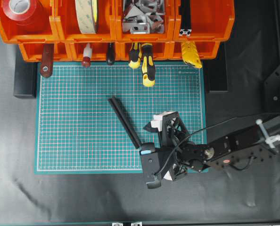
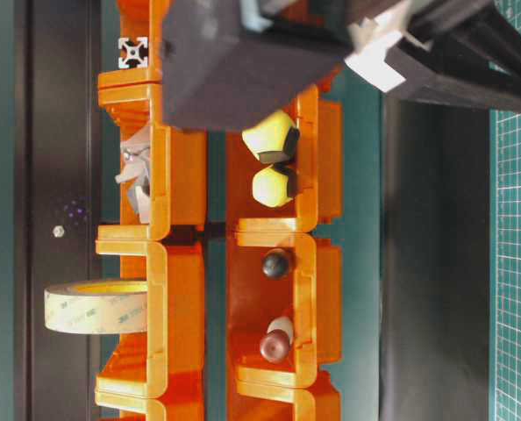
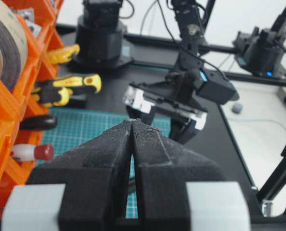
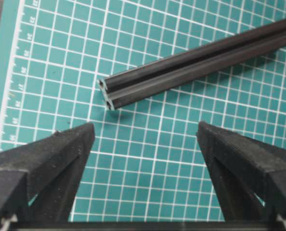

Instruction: Pick frame from container rack with right arm.

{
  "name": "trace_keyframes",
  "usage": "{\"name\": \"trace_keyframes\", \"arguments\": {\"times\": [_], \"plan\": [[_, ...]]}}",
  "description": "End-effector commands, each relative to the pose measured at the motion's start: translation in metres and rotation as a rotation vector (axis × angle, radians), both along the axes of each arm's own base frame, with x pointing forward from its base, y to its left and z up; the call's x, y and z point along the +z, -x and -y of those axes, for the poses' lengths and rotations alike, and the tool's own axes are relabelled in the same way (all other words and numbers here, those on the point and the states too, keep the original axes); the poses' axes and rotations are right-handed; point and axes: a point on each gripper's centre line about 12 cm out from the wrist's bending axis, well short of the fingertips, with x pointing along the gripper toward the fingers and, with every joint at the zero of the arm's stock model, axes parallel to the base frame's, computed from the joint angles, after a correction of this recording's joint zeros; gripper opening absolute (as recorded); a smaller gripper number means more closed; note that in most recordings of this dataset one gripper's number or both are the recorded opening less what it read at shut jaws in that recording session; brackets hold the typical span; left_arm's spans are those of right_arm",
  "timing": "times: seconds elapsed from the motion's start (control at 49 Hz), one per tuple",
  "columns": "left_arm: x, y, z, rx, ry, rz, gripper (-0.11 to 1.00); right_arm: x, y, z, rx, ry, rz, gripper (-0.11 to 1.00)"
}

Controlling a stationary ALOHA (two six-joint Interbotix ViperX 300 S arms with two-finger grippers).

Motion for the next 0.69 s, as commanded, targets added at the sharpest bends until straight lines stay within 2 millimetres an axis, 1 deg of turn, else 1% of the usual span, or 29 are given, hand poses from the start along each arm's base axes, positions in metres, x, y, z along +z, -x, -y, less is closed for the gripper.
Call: {"name": "trace_keyframes", "arguments": {"times": [0.0,0.061,0.265,0.469,0.551,0.673], "plan": [[0.012,0.000,0.000,0.001,-0.001,0.026,0.00,0.028,0.000,-0.002,-0.010,-0.051,0.072,0.85],[0.011,-0.001,0.000,0.001,-0.002,0.023,0.00,0.037,0.002,-0.002,-0.020,-0.078,0.098,0.85],[0.015,0.003,0.000,0.001,-0.002,0.032,0.00,0.081,0.015,0.002,-0.026,-0.184,0.220,0.85],[0.015,0.005,0.000,0.001,-0.003,0.013,0.00,0.128,0.038,0.017,-0.042,-0.237,0.334,0.85],[0.014,0.005,0.000,0.001,-0.002,0.012,0.00,0.142,0.048,0.025,-0.052,-0.250,0.368,0.85],[0.014,0.005,0.000,0.000,-0.004,0.011,0.00,0.153,0.064,0.038,-0.070,-0.266,0.408,0.85]]}}
